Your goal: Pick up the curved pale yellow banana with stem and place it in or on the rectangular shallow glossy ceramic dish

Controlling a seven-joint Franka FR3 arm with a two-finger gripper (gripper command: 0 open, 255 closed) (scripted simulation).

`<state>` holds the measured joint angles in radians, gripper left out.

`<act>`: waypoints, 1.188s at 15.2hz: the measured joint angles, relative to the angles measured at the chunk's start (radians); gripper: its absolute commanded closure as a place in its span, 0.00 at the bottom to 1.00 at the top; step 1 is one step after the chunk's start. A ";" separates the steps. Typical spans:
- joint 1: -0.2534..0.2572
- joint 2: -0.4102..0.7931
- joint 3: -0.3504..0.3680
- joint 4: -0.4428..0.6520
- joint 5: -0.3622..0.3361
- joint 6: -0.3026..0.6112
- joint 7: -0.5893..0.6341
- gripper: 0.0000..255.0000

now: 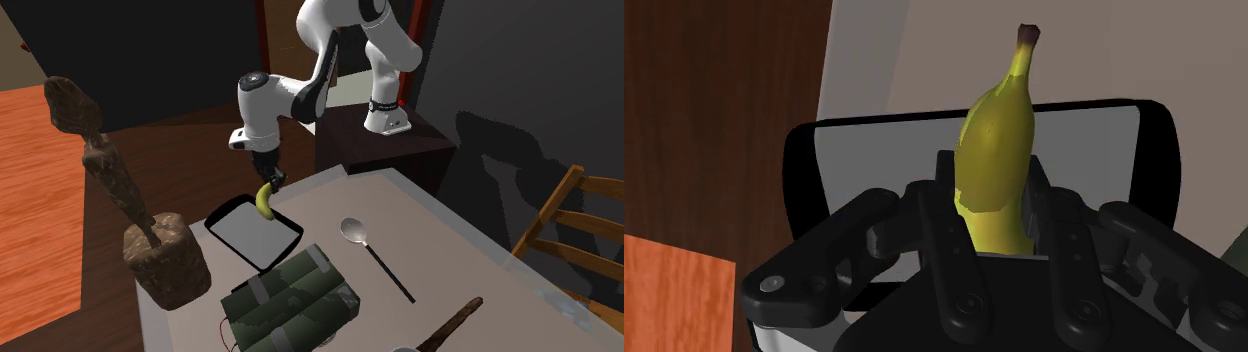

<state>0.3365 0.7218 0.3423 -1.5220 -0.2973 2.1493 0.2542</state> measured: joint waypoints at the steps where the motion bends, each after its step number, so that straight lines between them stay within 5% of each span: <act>1: 0.008 0.039 -0.005 0.075 -0.001 -0.034 -0.013 1.00; 9: 0.091 0.429 -0.050 0.777 -0.005 -0.324 -0.134 1.00; 18: 0.103 0.528 -0.061 0.843 -0.010 -0.290 -0.141 1.00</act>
<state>0.4390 1.2498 0.2816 -0.6795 -0.3077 1.8597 0.1128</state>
